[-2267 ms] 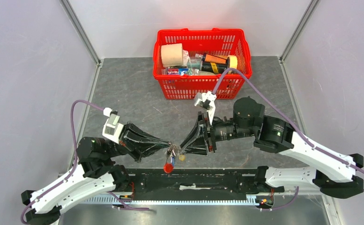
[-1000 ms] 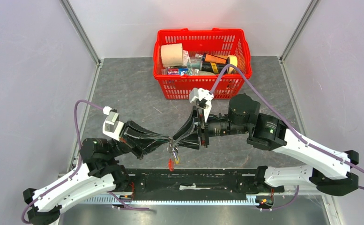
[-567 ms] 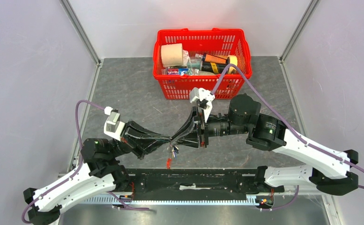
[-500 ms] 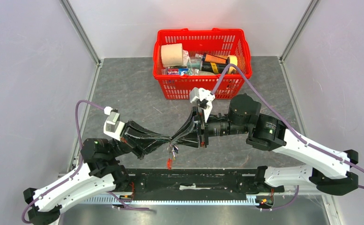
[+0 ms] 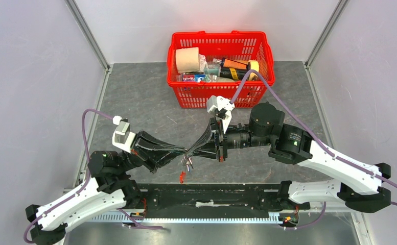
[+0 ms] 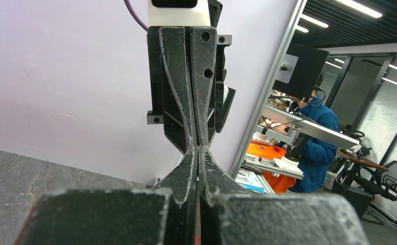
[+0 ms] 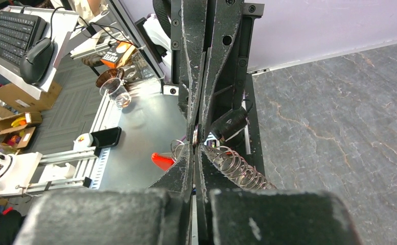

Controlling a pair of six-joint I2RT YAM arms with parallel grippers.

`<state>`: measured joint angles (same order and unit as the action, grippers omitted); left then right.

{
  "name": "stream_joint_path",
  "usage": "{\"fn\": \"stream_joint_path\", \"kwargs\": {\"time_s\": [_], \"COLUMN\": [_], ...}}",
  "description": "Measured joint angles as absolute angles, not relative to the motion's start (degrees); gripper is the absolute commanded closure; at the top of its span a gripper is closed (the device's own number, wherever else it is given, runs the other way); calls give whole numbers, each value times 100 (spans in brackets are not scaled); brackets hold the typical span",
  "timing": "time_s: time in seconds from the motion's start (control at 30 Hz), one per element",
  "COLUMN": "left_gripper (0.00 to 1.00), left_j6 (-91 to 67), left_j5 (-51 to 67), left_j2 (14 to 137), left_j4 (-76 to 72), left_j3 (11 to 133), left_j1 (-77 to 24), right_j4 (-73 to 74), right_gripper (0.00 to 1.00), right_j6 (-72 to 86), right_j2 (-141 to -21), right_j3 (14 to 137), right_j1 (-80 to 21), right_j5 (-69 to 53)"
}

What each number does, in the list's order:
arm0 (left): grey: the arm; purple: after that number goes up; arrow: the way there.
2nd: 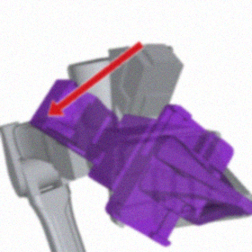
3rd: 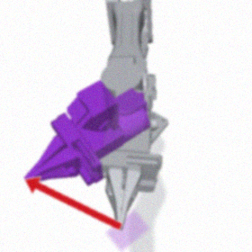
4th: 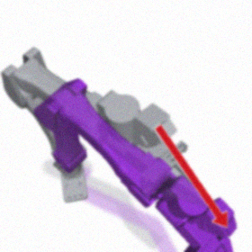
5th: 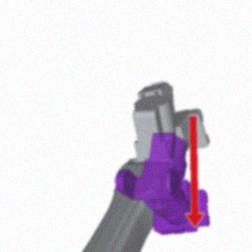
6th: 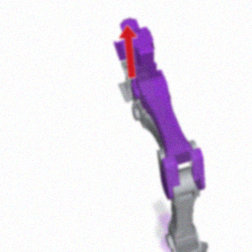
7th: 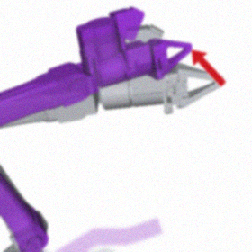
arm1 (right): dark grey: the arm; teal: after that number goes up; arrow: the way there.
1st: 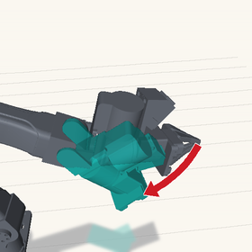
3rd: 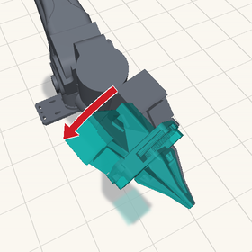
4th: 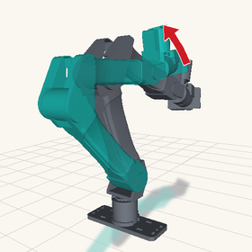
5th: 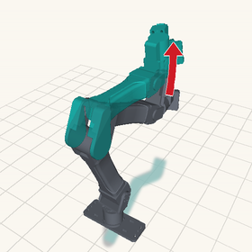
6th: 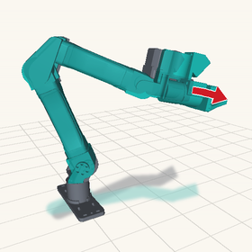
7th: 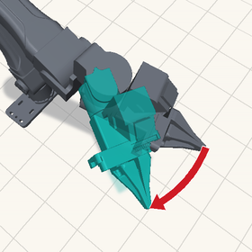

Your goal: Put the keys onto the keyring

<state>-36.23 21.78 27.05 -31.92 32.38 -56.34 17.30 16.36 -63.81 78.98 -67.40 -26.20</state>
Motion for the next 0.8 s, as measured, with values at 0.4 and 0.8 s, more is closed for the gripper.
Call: {"fn": "stream_joint_path", "kwargs": {"time_s": [0.4, 0.8], "left_gripper": [72, 66], "left_j6": [-3739, -3778], "left_j5": [2274, 3020], "left_j2": [2700, 2842], "left_j4": [-3114, -1874], "left_j3": [3218, 3570], "left_j1": [-5634, -5634], "right_j4": [2196, 3409], "right_gripper": [100, 100], "right_j6": [1599, 1584], "right_j2": [-6420, -6438], "right_j3": [8108, 8156], "right_j1": [-6742, -6766], "right_j5": [-2633, -3179]}}
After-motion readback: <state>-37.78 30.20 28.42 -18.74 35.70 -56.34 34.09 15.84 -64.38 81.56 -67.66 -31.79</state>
